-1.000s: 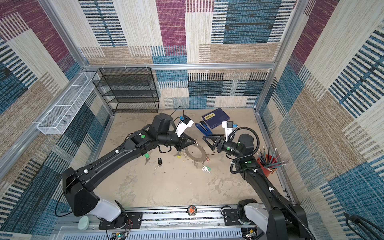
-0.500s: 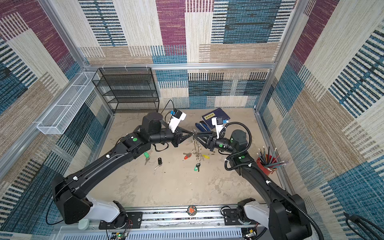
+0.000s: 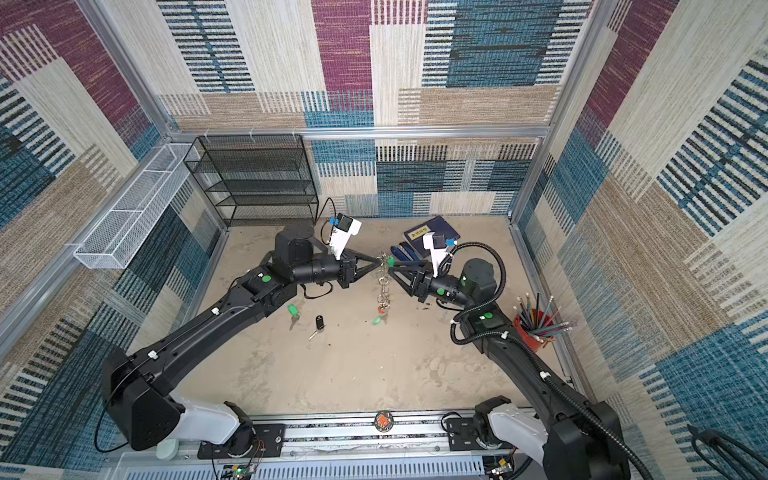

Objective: Put the keys on the keyring
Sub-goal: 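Lift the silver ring with the left gripper toward the right gripper, then grasp the raised silver ring's edge with the right gripper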

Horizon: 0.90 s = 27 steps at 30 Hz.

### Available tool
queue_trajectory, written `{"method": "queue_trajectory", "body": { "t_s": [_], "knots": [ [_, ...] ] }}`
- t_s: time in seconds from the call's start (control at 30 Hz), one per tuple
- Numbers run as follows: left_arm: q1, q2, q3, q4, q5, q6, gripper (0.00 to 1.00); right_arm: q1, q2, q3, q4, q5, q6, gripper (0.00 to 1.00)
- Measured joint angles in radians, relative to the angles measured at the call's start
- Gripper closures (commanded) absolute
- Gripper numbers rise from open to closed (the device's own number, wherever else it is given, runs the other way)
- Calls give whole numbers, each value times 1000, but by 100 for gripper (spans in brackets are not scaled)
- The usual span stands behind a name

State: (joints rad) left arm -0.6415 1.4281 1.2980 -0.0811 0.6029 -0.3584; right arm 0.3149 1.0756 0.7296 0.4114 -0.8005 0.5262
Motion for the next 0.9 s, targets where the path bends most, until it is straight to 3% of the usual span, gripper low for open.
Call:
{"method": "queue_trajectory", "body": {
  "t_s": [0.17, 0.33, 0.5, 0.9],
  "knots": [
    [24, -15, -27, 58, 73, -38, 100, -23, -4, 28, 5, -1, 14, 61],
    [45, -21, -60, 134, 164, -89, 100, -25, 9, 69, 21, -38, 27, 52],
    [51, -22, -86, 214, 243, -143, 100, -25, 13, 88, 34, -73, 42, 50],
    [66, -22, -107, 291, 338, -192, 100, 19, 47, 110, 63, -166, 56, 69]
  ]
}}
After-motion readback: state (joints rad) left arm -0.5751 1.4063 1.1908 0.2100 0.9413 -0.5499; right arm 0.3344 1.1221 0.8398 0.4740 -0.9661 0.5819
